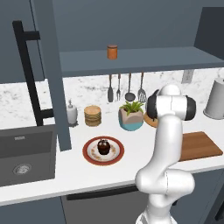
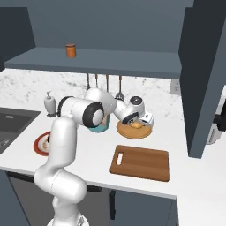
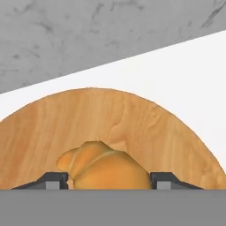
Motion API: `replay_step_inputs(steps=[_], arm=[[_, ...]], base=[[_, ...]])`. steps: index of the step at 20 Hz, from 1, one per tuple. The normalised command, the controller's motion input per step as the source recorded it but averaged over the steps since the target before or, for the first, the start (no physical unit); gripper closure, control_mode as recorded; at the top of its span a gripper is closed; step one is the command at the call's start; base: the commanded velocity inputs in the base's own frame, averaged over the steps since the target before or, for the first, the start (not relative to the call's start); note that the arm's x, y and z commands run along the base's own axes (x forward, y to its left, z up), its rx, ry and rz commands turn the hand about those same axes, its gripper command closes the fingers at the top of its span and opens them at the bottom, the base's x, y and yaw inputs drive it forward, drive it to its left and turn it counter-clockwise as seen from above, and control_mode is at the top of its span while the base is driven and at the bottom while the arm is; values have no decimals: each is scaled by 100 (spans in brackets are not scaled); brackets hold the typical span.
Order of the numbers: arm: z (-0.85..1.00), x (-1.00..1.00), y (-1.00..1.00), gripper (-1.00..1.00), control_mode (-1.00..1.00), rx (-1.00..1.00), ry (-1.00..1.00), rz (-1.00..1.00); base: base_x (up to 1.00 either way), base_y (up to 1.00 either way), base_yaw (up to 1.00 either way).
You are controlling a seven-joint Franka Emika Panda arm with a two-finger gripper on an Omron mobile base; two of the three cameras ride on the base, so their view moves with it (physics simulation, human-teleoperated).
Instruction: From the different types of pastries on the counter, select a croissant and place it on the cutting board. Then retrieve a jar of jam from the cabinet and place it alongside the croissant on the cutting board.
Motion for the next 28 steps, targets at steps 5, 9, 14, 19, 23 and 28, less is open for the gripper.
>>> replay_step_inputs(steps=[5,9,14,19,23,28], arm=[[75,-14,-18,100,-100,0,-3,0],[75,-70,2,100,-100,-15,6,12],[30,-99,2,100,-100,-30,18,19],[-1,-100,10,100,-100,-12,22,26],[-5,-100,8,100,-100,0,16,28],[-11,-100,0,100,-100,-3,16,26]], base=[[0,0,0],[0,0,0],[0,0,0],[0,0,0],[0,0,0],[0,0,0]])
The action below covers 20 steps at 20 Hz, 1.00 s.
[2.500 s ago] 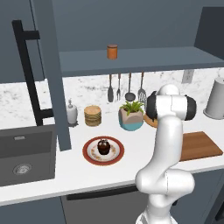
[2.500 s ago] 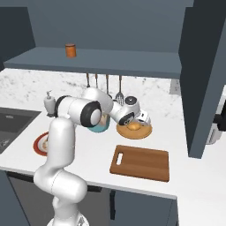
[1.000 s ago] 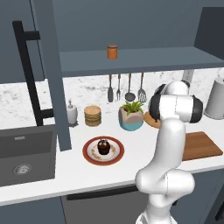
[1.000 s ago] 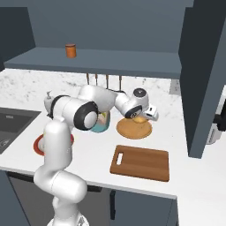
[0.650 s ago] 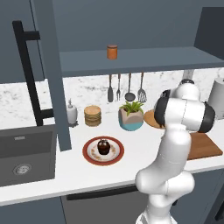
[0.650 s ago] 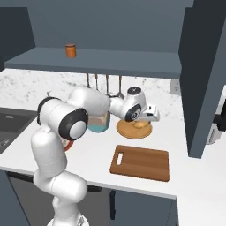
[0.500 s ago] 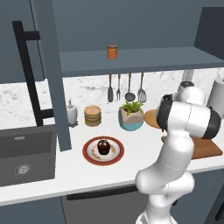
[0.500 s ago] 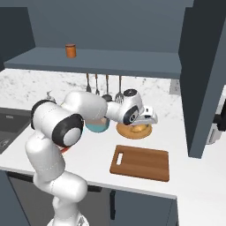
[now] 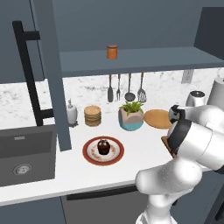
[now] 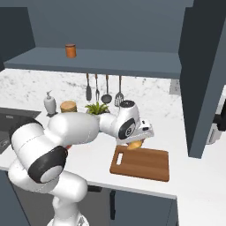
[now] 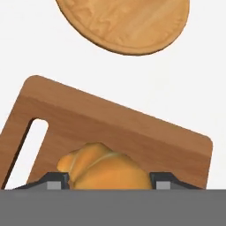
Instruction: From the different types of pastries on the counter, select a croissant and place it on the cutting board. Then retrieve a jar of jam from the cabinet and place it alongside the croissant on the cutting board.
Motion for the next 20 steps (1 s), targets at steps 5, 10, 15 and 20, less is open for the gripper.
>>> replay_step_inputs(steps=[5,10,15,20], arm=[[-41,-96,0,100,-100,-14,14,28],[-1,-18,13,100,-100,11,0,16],[0,-1,9,100,-100,13,0,9],[0,5,0,100,-100,0,0,0]], base=[[0,0,0],[0,0,0],[0,0,0],[0,0,0]])
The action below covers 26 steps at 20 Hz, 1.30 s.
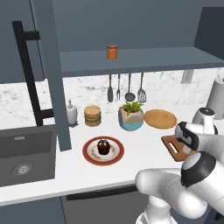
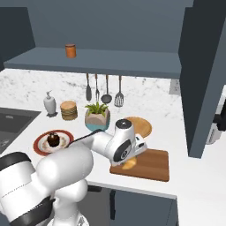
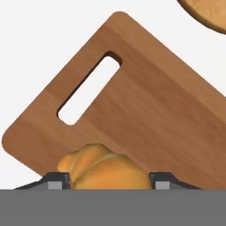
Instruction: From the different types of pastries on the counter, select a croissant and place it on the cutting board. Then retrieve a jar of jam from the cabinet and place it alongside the croissant on the cutting board.
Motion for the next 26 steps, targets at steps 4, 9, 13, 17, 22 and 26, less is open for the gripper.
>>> replay_step_inputs(steps=[4,9,13,17,22,26], arm=[[0,29,12,-100,-100,0,0,0],[0,8,2,-100,-100,0,0,0],[1,0,0,-100,-100,0,-3,0],[29,0,3,-100,-100,0,-5,7],[88,-8,29,-100,-100,0,-16,8],[88,-12,72,-100,-100,0,-23,1]], base=[[0,0,0],[0,0,0],[0,0,0],[0,0,0],[0,0,0],[0,0,0]])
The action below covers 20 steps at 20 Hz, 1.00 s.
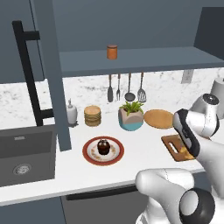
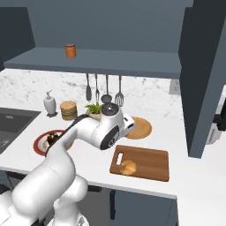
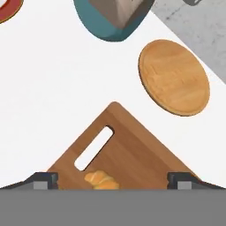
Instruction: From the different types of pastries on the counter, select a croissant and place it on the cutting board. Then retrieve a jar of jam from the cabinet and place it alongside the croissant on the cutting board.
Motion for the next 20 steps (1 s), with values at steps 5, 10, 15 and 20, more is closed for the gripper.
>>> replay_step_inputs(steps=[5,10,15,20], arm=[[66,0,85,-100,-100,-9,0,0],[97,-25,59,-100,-100,2,-22,-10],[100,-25,41,-100,-100,22,-37,1],[100,-21,47,-100,-100,17,-39,1]], base=[[0,0,0],[0,0,0],[0,0,0],[0,0,0]])
